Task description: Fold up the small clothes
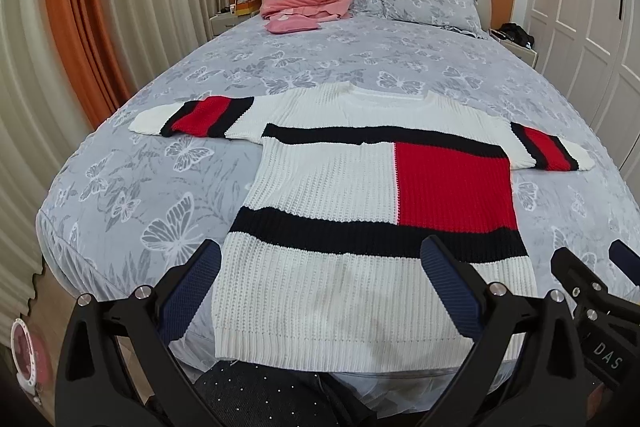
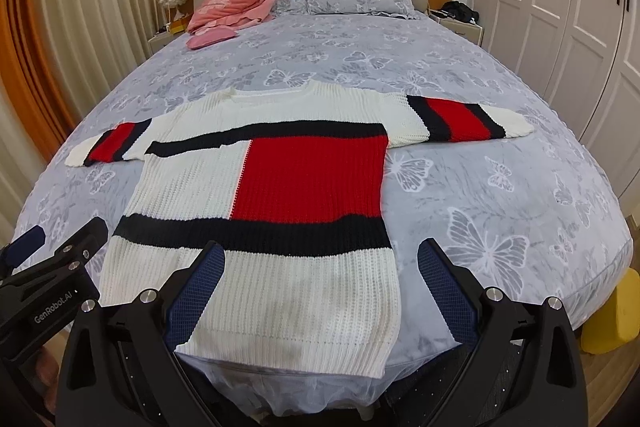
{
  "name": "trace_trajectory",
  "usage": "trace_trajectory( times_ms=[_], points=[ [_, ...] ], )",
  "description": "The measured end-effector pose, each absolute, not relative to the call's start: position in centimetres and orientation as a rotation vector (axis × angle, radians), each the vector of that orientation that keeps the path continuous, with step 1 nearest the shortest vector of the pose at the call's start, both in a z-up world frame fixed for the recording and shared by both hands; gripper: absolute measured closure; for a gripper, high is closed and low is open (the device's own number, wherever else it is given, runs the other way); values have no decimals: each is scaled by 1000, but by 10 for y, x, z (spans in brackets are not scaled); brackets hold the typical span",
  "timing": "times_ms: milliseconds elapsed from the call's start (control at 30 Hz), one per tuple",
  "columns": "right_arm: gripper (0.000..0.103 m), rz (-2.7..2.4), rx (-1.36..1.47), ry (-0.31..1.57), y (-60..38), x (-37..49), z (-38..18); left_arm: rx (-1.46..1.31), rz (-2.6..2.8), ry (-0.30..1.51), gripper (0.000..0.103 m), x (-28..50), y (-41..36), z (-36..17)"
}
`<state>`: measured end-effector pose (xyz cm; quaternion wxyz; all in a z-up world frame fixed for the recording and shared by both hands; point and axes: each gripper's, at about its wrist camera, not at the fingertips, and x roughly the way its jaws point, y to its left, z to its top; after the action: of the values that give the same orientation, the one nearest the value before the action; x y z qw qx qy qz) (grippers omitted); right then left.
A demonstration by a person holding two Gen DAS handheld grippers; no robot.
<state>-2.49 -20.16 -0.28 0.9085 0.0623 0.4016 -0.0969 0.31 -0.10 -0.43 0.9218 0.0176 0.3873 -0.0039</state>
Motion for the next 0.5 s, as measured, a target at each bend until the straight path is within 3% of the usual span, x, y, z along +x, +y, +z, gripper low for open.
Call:
trace_trajectory(
  times_ms=[500],
  points=[
    [7, -194, 134, 858, -203, -12, -13, 49, -10, 812, 5, 14, -6, -12]
  ],
)
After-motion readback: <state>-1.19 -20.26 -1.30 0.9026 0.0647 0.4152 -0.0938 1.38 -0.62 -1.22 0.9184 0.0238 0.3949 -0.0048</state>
